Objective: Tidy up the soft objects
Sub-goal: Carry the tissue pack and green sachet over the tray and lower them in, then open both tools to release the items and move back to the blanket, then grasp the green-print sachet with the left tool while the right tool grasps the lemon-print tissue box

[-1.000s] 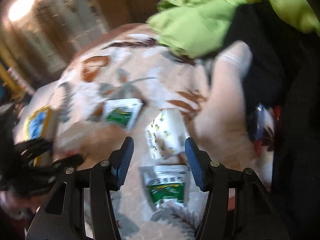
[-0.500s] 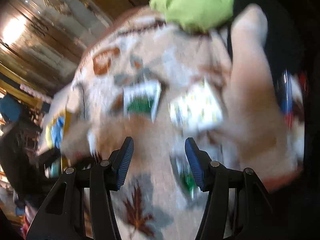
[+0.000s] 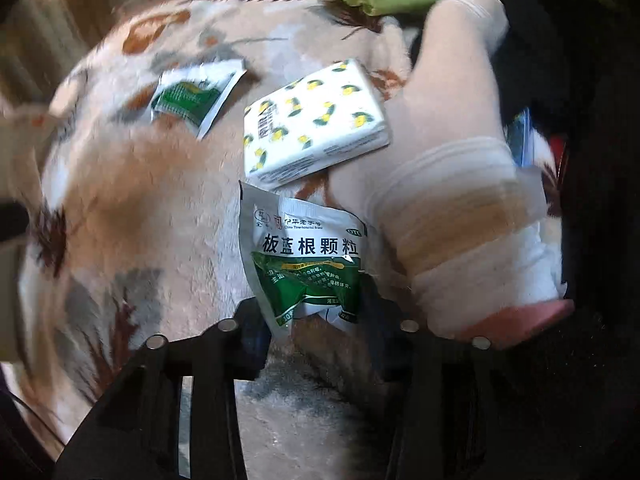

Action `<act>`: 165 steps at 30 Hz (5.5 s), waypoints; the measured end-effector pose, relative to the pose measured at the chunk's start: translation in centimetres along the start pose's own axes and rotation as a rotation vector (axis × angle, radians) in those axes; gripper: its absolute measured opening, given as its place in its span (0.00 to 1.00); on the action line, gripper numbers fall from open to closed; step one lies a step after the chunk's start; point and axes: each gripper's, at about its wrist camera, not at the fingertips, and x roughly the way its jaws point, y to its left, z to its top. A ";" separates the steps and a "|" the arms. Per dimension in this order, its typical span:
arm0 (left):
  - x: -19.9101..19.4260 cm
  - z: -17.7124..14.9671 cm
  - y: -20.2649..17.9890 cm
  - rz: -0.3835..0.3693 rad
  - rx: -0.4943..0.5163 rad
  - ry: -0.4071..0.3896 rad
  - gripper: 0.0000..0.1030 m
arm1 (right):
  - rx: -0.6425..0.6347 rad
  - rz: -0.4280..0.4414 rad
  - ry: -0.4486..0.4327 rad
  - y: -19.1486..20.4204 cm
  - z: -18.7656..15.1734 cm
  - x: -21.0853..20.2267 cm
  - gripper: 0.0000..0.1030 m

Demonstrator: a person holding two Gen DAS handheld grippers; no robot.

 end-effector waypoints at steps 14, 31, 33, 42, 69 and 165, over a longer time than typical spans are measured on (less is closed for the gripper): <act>-4.0 -3.0 1.9 0.138 -0.103 -0.054 0.52 | -0.094 0.264 -0.098 7.8 -1.0 -7.2 0.32; -12.8 -9.6 11.9 0.439 -0.345 -0.133 0.52 | -0.361 0.333 -0.153 24.8 0.9 -10.0 0.32; -13.2 -10.5 13.3 0.475 -0.378 -0.136 0.52 | -0.389 0.328 -0.159 26.7 1.1 -10.0 0.32; -12.4 -12.6 16.2 0.495 -0.471 -0.121 0.52 | -0.498 0.287 -0.141 32.5 0.8 -8.8 0.32; -13.7 -14.4 17.1 0.597 -0.569 -0.189 0.77 | -0.552 0.322 -0.137 34.4 0.6 -8.9 0.39; 6.6 8.1 -0.9 0.105 -0.033 0.006 0.78 | 0.637 0.430 -0.047 -4.8 3.4 1.6 0.60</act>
